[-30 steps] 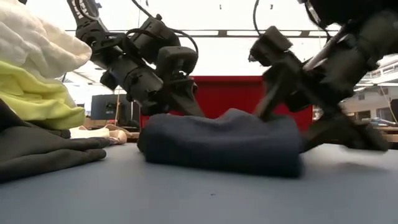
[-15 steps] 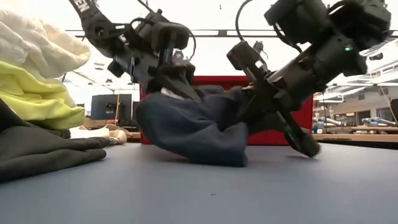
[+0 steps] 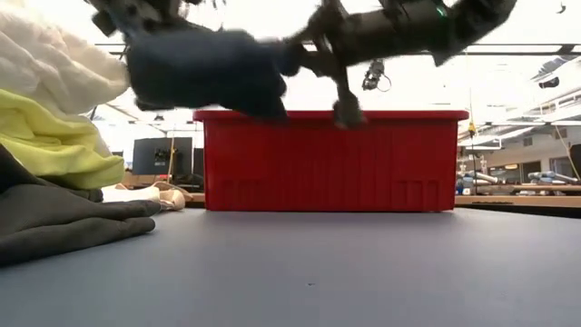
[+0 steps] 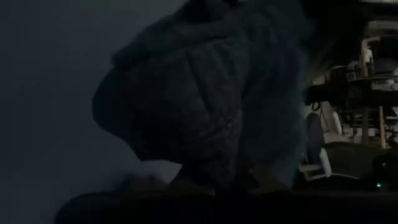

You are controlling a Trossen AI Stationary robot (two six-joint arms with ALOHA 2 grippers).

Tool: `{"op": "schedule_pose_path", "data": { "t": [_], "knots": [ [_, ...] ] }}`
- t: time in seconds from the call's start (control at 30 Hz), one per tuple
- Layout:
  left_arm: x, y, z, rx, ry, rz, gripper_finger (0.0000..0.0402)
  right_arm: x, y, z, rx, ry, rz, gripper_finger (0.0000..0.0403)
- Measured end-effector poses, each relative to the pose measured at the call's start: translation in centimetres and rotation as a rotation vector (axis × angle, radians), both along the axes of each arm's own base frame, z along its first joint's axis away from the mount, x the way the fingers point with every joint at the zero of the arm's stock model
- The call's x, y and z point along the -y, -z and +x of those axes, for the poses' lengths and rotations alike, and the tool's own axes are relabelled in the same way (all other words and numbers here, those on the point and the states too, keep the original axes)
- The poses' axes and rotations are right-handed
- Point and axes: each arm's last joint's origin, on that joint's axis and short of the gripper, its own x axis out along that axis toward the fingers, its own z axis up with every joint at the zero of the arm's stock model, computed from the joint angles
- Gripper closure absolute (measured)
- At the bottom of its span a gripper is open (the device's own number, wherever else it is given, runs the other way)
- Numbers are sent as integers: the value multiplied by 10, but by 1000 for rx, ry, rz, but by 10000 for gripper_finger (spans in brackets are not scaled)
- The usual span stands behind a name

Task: Fold laundry
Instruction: Stack the black shorts on top of the white blouse

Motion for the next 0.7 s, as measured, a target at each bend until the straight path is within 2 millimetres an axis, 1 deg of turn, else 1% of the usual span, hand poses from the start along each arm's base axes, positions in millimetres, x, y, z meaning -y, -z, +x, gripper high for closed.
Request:
{"op": "schedule_pose_path", "data": {
  "t": [0.13, 0.2, 0.3, 0.37, 0.43, 0.5, 0.57, 0.63, 0.7],
  "knots": [
    [13, -21, -37, -19, -9, -54, 400, 4, -26, 27, 82, -78, -49, 386],
    [21, -25, -54, -52, -8, -93, 400, 6, -36, 43, 88, -113, -71, 386],
    [32, -37, -78, -70, 13, -141, 400, 7, -44, 69, 92, -170, -102, 386],
    [35, -51, -92, -50, 16, -152, 400, 6, -48, 85, 110, -200, -113, 386],
    [36, -66, -103, -35, -7, -124, 400, 4, -51, 100, 137, -213, -121, 386],
    [34, -84, -112, 4, -41, -86, 400, 3, -54, 113, 160, -215, -135, 386],
    [32, -98, -121, 5, -70, -43, 400, 3, -58, 123, 190, -219, -141, 386],
    [33, -106, -128, -30, -67, -35, 400, 2, -62, 134, 222, -249, -142, 386],
    [35, -107, -132, -85, -47, -40, 400, 1, -63, 143, 239, -290, -148, 386]
  ]
}}
